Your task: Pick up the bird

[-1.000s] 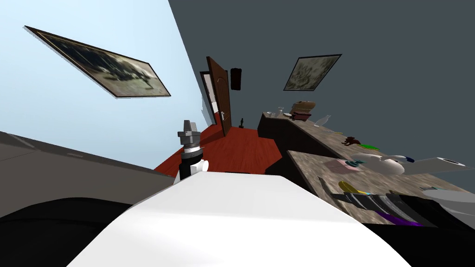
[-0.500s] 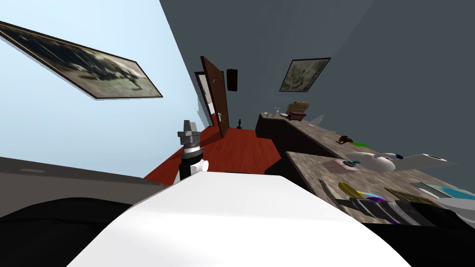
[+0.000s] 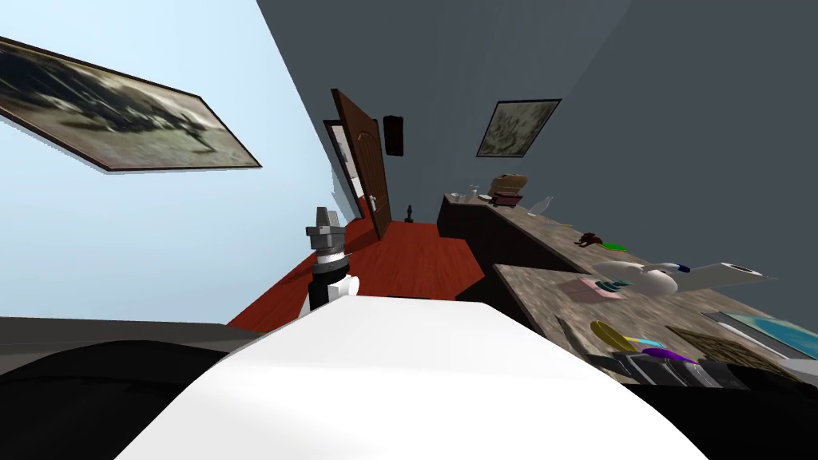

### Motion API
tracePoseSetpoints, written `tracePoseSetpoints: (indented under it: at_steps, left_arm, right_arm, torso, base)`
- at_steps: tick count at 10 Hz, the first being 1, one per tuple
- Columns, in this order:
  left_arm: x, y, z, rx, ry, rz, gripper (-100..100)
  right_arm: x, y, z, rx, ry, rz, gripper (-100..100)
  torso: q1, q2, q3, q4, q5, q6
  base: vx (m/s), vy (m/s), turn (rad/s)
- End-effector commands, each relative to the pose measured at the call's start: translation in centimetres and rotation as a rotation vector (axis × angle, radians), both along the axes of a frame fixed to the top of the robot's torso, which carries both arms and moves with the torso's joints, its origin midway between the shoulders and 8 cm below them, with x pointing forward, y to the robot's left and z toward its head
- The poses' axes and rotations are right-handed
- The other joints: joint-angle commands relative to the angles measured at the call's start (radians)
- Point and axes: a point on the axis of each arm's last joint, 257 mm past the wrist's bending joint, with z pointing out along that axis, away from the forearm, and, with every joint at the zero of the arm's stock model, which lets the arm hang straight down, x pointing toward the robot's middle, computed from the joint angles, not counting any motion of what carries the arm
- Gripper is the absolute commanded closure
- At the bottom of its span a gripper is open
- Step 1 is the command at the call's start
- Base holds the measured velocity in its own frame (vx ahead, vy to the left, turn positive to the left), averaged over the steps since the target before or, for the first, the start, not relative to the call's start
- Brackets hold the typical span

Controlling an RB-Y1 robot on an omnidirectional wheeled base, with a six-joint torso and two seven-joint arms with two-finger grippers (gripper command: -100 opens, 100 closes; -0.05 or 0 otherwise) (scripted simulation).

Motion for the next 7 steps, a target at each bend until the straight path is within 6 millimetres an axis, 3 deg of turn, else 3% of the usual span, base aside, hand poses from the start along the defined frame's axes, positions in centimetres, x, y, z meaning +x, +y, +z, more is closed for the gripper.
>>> tracePoseSetpoints:
  at_steps: [1, 5, 7]
  left_arm:
    - [0.0, 0.0, 0.0, 0.0, 0.0, 0.0, 0]
    - [0.0, 0.0, 0.0, 0.0, 0.0, 0.0, 0]
    - [0.0, 0.0, 0.0, 0.0, 0.0, 0.0, 0]
  right_arm:
    - [-1.1, 0.0, -0.2, 0.001, 0.002, 0.012, -100]
    - [-3.2, 0.1, -0.7, 0.003, 0.004, 0.05, -100]
    - [-3.2, 0.1, -0.7, 0.0, 0.0, 0.074, -100]
  torso:
    - [0.0, 0.0, 0.0, 0.0, 0.0, 0.0]
    - [0.0, -0.002, -0.001, 0.0, 0.0, 0.0]
    - [0.001, -0.003, -0.002, -0.001, 0.0, 0.0]
  base:
    - [0.108, -0.001, -0.137]
    - [0.126, 0.004, -0.108]
    - [0.089, 0.011, -0.049]
